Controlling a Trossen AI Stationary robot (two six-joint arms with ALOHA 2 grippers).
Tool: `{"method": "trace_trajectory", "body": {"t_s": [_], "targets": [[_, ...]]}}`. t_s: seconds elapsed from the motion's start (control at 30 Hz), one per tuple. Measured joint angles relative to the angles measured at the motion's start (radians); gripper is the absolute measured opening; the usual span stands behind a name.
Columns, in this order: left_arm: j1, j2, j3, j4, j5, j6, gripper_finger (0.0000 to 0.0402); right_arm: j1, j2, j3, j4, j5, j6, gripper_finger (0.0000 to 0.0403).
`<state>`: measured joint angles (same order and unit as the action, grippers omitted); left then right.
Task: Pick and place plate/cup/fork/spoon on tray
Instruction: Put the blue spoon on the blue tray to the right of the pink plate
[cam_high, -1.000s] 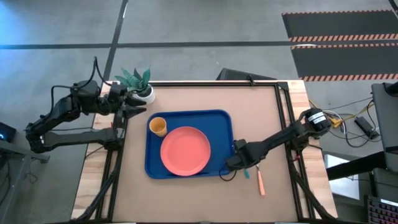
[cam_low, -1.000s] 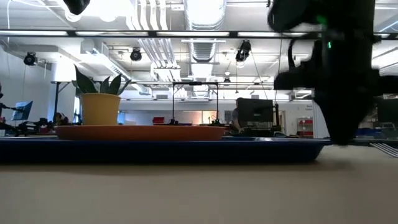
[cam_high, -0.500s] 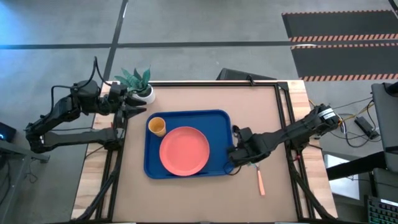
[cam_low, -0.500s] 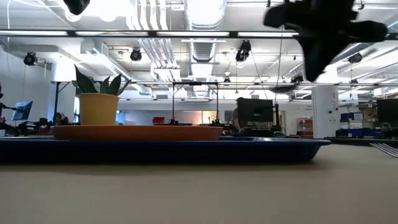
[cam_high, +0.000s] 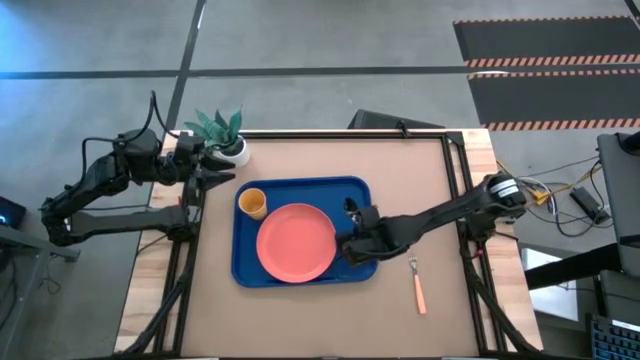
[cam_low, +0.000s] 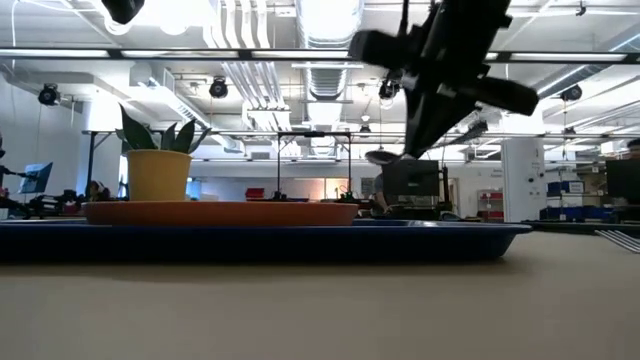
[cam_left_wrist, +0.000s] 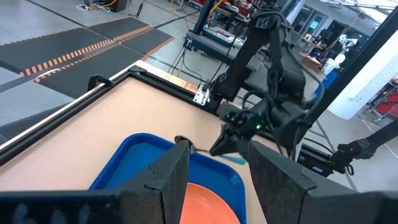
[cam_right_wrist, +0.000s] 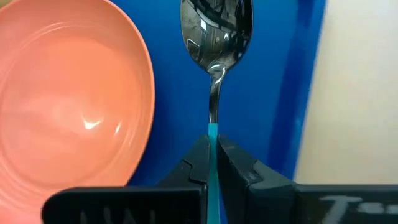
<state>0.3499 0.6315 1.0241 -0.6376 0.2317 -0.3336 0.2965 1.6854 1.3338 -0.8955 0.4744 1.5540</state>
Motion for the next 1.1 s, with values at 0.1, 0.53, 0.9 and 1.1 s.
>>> {"method": "trace_trajectory", "body": {"t_s": [0.1,0.53,0.9,1.1], "targets": [[0.0,0.0,0.0,0.0,0.0,0.0,0.0149,-0.012,0.031,0.0,0.032,0.001,0.03,0.0008],[0.0,-0.001,0.0,0.0,0.0,0.0,0.0149,-0.027,0.15,-0.001,0.127,-0.002,0.121,0.0008],[0.0,-0.012,-0.001,-0.002,0.013,0.007,0.0149,-0.031,0.183,-0.002,0.183,0.019,0.157,0.0008],[0.0,-0.021,-0.001,-0.009,0.029,0.006,0.0149,-0.029,0.184,-0.008,0.185,0.026,0.179,0.0008]]}}
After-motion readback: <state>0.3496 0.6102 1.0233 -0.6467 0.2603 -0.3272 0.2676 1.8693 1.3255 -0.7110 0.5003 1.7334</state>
